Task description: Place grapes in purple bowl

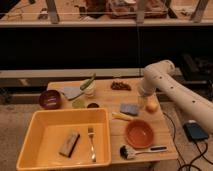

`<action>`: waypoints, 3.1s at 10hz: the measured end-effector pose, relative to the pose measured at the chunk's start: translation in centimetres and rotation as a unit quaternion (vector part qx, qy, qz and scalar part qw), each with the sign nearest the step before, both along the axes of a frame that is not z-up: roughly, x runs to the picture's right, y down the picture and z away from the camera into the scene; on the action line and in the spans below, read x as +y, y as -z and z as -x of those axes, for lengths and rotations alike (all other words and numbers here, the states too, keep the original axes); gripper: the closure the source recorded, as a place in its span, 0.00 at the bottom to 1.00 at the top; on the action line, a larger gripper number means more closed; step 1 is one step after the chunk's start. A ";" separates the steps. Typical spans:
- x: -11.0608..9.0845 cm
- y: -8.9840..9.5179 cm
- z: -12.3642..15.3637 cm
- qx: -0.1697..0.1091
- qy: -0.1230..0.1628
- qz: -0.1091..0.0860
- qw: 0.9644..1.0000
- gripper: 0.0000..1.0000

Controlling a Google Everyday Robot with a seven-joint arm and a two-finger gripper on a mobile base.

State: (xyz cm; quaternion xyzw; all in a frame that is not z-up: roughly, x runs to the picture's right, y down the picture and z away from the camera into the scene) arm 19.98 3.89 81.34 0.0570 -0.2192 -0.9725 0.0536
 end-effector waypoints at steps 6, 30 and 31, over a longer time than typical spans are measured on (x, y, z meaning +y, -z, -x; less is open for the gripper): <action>0.0 0.0 0.0 0.000 0.000 0.000 1.000 0.20; -7.8 -4.8 4.4 -0.037 0.023 -0.050 0.998 0.20; -9.4 -6.1 5.2 -0.041 0.027 -0.053 0.997 0.20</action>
